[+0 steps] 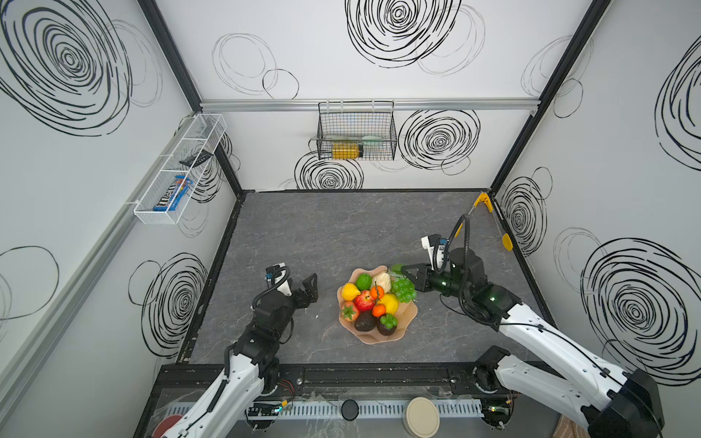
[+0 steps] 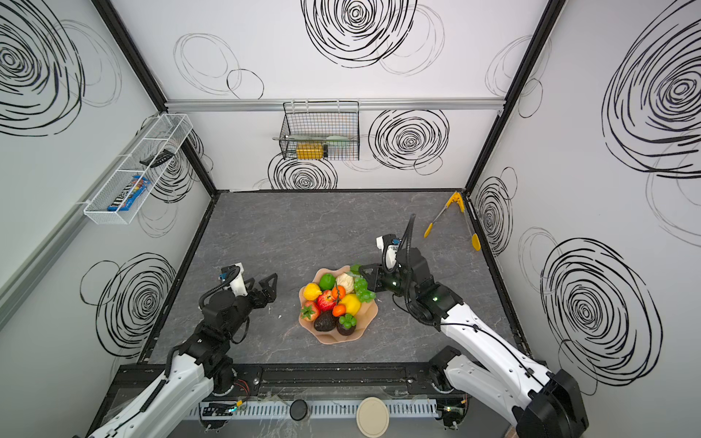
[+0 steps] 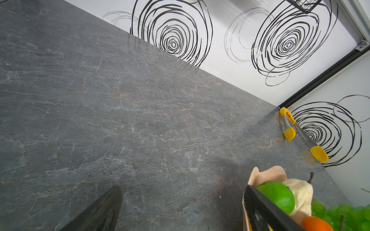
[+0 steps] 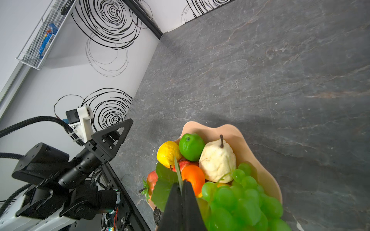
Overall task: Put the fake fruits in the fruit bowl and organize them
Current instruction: 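Carry the grapes toward the bowl with the right gripper, then lower the grapes into the bowl and open the right gripper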
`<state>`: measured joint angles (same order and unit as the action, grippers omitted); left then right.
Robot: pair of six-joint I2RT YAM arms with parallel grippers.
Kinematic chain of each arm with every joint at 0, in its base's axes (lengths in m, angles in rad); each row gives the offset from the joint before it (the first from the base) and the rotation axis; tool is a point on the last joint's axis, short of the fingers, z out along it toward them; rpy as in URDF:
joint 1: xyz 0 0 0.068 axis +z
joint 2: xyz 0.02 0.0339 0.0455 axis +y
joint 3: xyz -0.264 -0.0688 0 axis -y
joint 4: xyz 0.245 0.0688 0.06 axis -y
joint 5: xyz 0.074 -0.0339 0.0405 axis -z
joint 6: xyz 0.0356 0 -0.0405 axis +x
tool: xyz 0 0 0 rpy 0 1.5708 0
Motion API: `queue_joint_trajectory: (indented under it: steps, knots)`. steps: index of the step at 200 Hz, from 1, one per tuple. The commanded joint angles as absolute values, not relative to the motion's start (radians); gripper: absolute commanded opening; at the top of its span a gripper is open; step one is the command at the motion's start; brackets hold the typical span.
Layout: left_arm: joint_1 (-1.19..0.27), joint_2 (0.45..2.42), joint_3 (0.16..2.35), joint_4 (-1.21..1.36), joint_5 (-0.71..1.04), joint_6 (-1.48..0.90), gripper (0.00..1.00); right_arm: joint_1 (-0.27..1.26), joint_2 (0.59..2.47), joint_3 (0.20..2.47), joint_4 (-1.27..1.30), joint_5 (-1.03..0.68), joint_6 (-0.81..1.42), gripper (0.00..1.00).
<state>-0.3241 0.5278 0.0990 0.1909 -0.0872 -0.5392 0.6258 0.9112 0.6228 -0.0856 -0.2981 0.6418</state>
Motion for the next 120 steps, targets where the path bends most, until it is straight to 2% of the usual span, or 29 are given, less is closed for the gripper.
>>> queue_joint_trajectory:
  steps: [1,120]
  knots:
    - [-0.318,0.526,0.094,0.25,-0.079,-0.537,0.99,0.66,0.883,0.592,-0.082,-0.268,0.685,0.0]
    - [-0.317,0.529,0.094,0.252,-0.078,-0.537,0.99,0.775,0.845,0.504,-0.083,-0.198,0.772,0.03]
